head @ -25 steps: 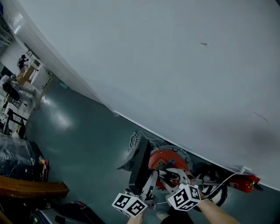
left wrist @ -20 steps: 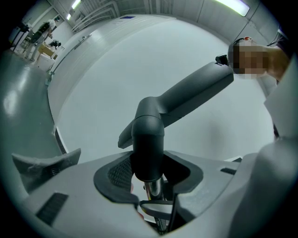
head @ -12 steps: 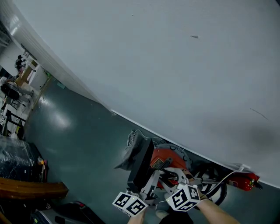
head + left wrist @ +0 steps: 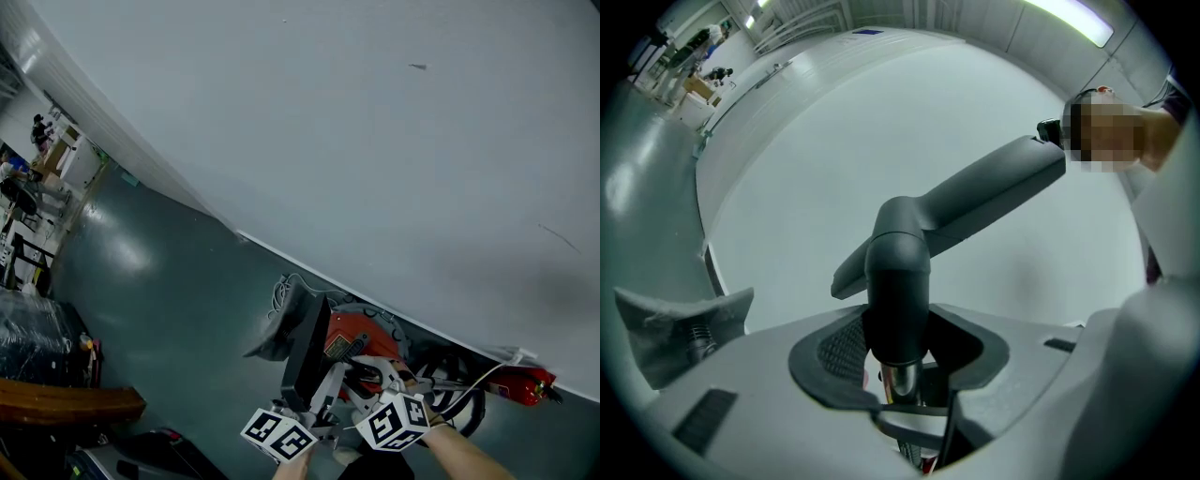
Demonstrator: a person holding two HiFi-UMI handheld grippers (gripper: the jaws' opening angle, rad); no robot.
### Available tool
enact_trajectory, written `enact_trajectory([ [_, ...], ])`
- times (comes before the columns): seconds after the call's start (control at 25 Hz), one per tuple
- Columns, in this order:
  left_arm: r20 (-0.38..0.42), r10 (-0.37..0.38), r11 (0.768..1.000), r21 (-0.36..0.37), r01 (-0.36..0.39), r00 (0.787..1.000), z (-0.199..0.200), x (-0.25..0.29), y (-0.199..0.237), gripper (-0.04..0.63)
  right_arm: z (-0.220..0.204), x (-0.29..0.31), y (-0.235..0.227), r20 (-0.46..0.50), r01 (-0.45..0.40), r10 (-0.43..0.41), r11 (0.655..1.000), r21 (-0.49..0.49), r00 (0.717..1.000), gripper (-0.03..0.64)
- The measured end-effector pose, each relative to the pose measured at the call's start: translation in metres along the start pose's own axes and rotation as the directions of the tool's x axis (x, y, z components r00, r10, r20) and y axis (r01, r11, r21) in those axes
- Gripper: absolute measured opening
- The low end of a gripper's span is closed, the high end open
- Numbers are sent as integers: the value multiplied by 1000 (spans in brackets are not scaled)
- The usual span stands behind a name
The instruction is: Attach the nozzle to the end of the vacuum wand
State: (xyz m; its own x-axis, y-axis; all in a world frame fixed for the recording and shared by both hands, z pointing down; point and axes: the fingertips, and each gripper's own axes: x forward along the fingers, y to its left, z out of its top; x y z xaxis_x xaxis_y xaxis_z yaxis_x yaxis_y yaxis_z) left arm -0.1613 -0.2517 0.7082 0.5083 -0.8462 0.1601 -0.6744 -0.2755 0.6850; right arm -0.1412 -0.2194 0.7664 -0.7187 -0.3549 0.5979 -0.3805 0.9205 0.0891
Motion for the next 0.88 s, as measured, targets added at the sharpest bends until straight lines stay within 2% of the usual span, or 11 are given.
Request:
enact_trajectory([
  [0.16,-6,-1,1000,5,1,1000,-3,-1,1,178,0,1,1,-3,-3,3,1000,-8,1000,158],
  [0.32,-37,-9,998,-56,7,999,-9,0,1,177,2,-1,2,-1,-1,1,1000,-12,1000,158],
  [0.44,-40,16,1000,0,-16,999,-13,0,2,177,-3,1,4,-5,-3,3,1000,-9,1000,158],
  [0.52,-33,26,1000,6,-26,999,-16,-1,4,178,-6,2,5,-14,-7,7,1000,-7,1000,158],
  [0.72,-18,16,995,-96,-17,1000,-24,-3,10,176,-9,7,10,-26,-13,13,1000,-14,1000,158],
  [0.88,-26,29,997,-67,-30,999,-25,-3,15,179,-10,12,11,-26,-16,16,1000,-10,1000,158],
])
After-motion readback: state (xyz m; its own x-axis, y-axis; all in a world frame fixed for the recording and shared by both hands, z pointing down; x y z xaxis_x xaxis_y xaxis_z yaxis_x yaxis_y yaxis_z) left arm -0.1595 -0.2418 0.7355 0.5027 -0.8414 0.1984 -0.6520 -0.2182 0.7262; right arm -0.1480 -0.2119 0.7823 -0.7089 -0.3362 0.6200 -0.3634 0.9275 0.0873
